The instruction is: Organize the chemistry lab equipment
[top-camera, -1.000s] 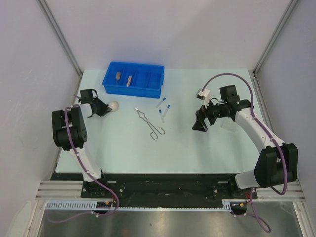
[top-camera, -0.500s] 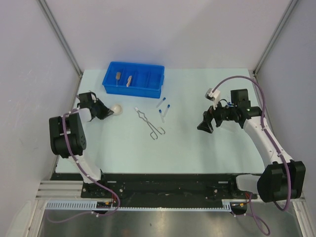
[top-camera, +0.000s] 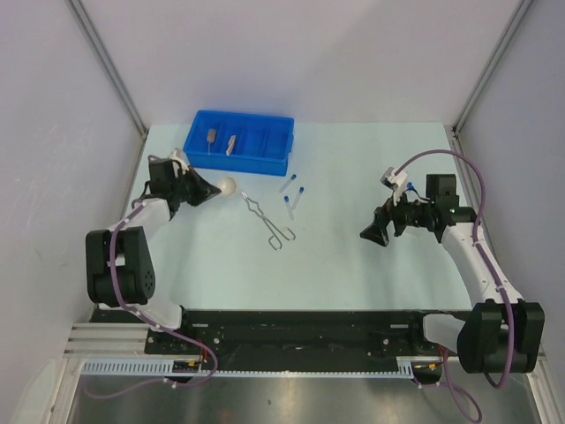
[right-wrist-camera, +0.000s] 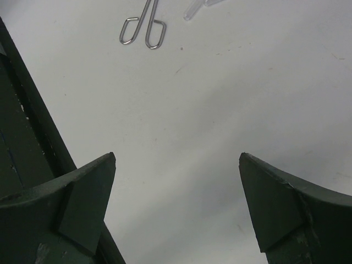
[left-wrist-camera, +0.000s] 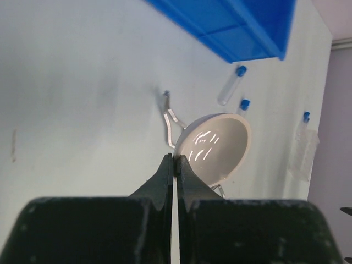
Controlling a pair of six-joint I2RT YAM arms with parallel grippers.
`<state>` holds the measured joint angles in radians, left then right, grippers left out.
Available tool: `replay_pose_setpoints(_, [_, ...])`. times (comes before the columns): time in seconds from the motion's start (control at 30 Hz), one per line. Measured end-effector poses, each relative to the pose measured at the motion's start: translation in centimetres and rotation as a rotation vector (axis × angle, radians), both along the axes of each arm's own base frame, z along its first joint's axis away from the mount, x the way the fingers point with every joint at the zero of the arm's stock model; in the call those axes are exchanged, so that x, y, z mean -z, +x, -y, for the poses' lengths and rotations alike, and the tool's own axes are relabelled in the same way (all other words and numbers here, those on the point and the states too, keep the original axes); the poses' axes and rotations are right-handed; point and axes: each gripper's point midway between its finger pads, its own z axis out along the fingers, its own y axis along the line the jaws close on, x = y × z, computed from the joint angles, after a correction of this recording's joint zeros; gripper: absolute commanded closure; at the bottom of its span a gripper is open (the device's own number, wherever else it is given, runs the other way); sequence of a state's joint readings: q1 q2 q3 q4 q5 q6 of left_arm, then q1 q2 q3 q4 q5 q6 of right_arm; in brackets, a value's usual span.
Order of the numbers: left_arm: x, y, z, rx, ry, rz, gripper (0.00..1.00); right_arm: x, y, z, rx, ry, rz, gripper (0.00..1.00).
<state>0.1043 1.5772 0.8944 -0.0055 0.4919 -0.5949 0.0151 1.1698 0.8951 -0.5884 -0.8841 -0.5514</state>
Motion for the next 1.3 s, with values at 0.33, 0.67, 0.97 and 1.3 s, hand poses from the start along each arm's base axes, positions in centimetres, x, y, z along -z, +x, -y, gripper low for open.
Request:
replay_pose_setpoints(0.33, [-7.2, 6.8, 4.0, 0.083, 0.016, 0.158, 1.00, 0.5, -0.8, 1.3, 0.022, 0.031, 0.022, 0.00])
replay_pose_setpoints(0.67, [-5.5, 14.3, 6.9, 0.086, 0.067, 0.101, 1.00, 0.5, -0.9, 1.2, -0.006, 0.035, 0.052, 0.00])
replay_pose_setpoints(0.97, [-4.3, 19.7, 7.1, 0.040, 0.127, 0.081, 1.00, 0.4, -0.9, 1.1, -0.017, 0.037, 0.061, 0.00])
replay_pose_setpoints(1.3, [-0.9, 22.2, 8.3, 0.008, 0.190, 0.025, 0.99, 0.4, -0.9, 1.2, -0.023, 0.032, 0.071, 0.00])
